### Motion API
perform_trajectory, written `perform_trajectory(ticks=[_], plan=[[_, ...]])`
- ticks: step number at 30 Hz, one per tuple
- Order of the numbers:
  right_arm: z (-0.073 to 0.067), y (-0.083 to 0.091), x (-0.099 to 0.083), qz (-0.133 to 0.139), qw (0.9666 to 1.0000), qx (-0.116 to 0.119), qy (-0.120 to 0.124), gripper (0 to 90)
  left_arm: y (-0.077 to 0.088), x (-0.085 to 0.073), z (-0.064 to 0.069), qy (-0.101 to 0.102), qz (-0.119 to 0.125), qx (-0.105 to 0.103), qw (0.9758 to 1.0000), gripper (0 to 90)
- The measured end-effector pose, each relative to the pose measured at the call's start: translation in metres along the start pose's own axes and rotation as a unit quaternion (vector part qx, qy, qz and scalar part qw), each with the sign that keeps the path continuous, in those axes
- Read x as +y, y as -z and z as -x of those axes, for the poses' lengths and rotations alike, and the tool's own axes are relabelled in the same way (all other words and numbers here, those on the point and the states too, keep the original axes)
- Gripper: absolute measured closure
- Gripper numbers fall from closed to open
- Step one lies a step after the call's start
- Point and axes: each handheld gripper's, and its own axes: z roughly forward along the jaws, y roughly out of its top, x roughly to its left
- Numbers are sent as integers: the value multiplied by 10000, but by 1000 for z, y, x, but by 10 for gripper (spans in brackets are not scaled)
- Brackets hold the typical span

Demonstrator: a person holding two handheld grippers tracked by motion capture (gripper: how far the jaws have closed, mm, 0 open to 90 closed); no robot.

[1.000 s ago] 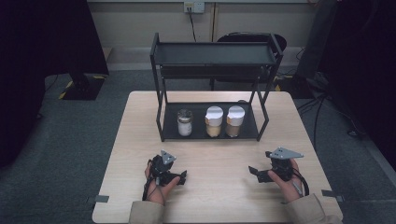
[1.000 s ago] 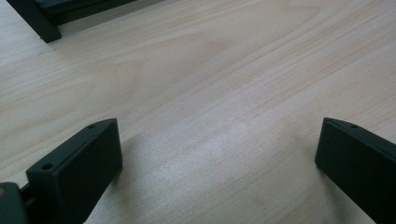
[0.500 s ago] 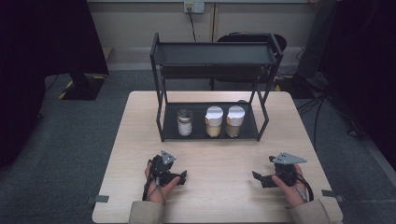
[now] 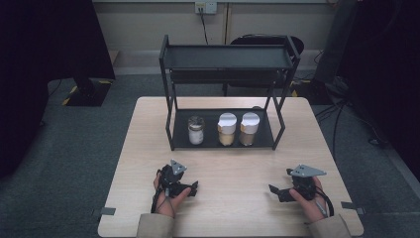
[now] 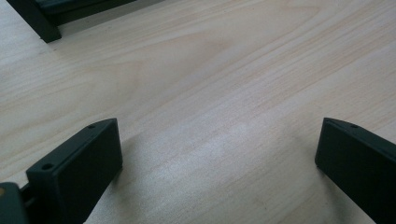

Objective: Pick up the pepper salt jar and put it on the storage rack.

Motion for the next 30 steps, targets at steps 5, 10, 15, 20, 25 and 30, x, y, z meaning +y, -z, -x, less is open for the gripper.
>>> perform_trajectory(ticks=[5,10,15,20,25,30], plan=[[1,1,1,-93,10000,-18,1,4,0,0,0,1,0,0,10000,1],[0,2,3,-214,9998,-53,29,5,0,0,0,2,1,0,10000,1],[4,2,6,-370,9993,9,25,6,0,0,0,1,-1,0,10000,1],[5,1,10,-506,9987,55,61,6,0,0,0,-1,-1,0,10000,1],[4,0,12,-623,9979,54,169,7,0,0,0,1,0,0,10000,1],[2,0,13,-675,9973,17,296,1,0,0,0,0,-1,0,10000,1]])
